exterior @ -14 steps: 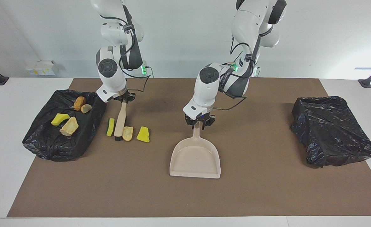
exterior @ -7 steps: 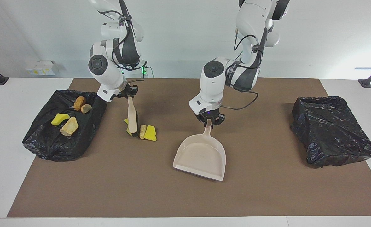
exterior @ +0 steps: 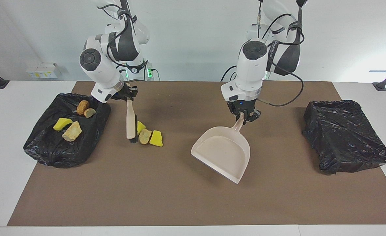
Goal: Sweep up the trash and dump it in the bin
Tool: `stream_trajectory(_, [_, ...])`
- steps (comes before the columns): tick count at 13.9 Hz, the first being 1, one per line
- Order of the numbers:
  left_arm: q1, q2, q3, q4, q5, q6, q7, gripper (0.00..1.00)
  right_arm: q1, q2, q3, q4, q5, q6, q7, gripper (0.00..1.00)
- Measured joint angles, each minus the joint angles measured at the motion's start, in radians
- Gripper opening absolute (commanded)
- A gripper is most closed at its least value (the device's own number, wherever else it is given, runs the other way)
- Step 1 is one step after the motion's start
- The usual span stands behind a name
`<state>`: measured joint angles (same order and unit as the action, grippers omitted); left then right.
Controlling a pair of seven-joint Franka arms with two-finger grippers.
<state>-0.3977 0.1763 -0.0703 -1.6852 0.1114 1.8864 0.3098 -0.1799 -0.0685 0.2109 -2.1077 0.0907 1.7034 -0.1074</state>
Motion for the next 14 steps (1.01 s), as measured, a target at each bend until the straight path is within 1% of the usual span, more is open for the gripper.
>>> stream_trajectory(2, [0.040, -0.009, 0.001, -0.013, 0.001, 0.000, 0.192, 0.00, -0.051, -0.006, -0.003, -0.022, -0.003, 0.021, -0.013, 0.00])
stream_trajectory(3, [0.060, -0.009, 0.002, -0.025, 0.001, 0.000, 0.320, 0.00, -0.064, -0.011, -0.004, -0.047, -0.003, 0.049, -0.016, 0.00])
stream_trajectory(5, [0.099, -0.009, 0.002, -0.053, 0.001, 0.002, 0.552, 0.00, -0.066, -0.018, -0.002, -0.109, -0.010, 0.114, -0.016, 0.00])
stream_trajectory(6, [0.114, -0.010, 0.002, -0.064, 0.001, 0.003, 0.628, 0.00, -0.065, -0.018, 0.000, -0.135, -0.017, 0.147, -0.014, 0.00])
stream_trajectory(8, [0.121, -0.014, 0.000, -0.104, 0.001, 0.019, 0.685, 0.00, -0.064, -0.016, 0.002, -0.174, -0.028, 0.208, -0.003, 0.00])
stream_trajectory(10, [0.118, -0.017, -0.009, -0.175, -0.002, 0.120, 0.695, 0.00, -0.058, -0.013, 0.005, -0.190, -0.043, 0.229, 0.046, 0.00])
stream_trajectory(12, [0.116, -0.019, -0.015, -0.228, -0.023, 0.163, 0.695, 0.00, -0.031, -0.005, 0.007, -0.195, -0.067, 0.246, 0.100, 0.00])
stream_trajectory(14, [0.115, -0.024, -0.019, -0.260, -0.046, 0.174, 0.695, 0.00, 0.014, 0.009, 0.009, -0.196, -0.087, 0.252, 0.172, 0.00])
